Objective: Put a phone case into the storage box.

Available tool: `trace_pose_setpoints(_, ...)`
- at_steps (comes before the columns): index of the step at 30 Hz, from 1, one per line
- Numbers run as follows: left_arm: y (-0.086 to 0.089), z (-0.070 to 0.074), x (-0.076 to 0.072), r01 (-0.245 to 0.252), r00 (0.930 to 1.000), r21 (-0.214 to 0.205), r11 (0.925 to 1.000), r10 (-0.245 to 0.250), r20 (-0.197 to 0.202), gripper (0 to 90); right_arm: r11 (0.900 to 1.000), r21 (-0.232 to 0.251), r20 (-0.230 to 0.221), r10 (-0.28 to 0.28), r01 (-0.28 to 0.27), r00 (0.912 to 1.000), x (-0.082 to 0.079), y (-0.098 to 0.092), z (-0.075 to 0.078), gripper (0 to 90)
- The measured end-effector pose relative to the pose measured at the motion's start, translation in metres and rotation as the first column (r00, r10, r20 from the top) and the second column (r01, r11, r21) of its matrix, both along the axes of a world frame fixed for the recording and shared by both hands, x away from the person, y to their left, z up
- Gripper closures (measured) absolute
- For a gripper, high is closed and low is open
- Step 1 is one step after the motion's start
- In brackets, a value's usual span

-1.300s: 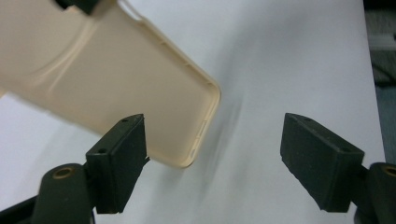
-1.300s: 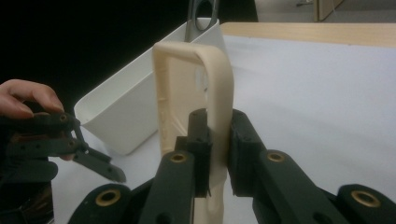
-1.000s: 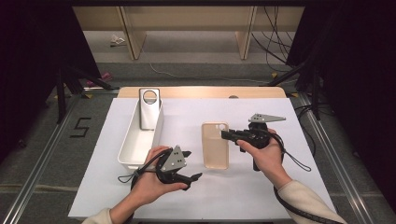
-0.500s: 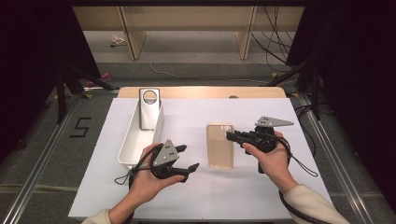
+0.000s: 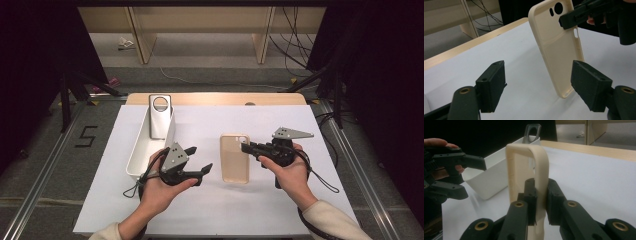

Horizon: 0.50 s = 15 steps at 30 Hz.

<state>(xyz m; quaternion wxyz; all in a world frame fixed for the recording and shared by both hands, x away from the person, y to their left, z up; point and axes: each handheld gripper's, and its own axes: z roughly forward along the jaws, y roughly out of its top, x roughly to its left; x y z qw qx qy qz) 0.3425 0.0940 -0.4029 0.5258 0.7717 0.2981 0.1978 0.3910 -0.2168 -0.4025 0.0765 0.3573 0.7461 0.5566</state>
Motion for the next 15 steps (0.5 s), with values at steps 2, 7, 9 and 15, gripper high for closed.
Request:
trace_pose_setpoints(2,-0.002,0.002,0.002,-0.002,1.0000,-0.017,0.9998,0.002,-0.008,29.6,1.0000,0.004,0.002,-0.002,0.002,1.0000,0.000,0.000,0.000,81.2)
trace_pose_setpoints(7,-0.010,0.007,0.007,-0.010,0.9997,-0.043,0.9990,0.009,-0.024,36.1,0.9999,0.008,0.003,-0.009,0.009,1.0000,-0.001,0.000,-0.001,81.2)
trace_pose_setpoints(9,-0.015,0.009,0.009,-0.014,0.9997,-0.048,0.9988,0.012,-0.023,38.5,0.9999,0.009,0.003,-0.010,0.010,0.9999,-0.002,0.000,-0.002,81.2)
trace_pose_setpoints(15,-0.029,0.013,0.020,-0.025,0.9988,-0.078,0.9966,0.022,-0.044,45.4,0.9999,0.009,0.002,-0.008,0.008,1.0000,-0.002,0.001,-0.002,81.2)
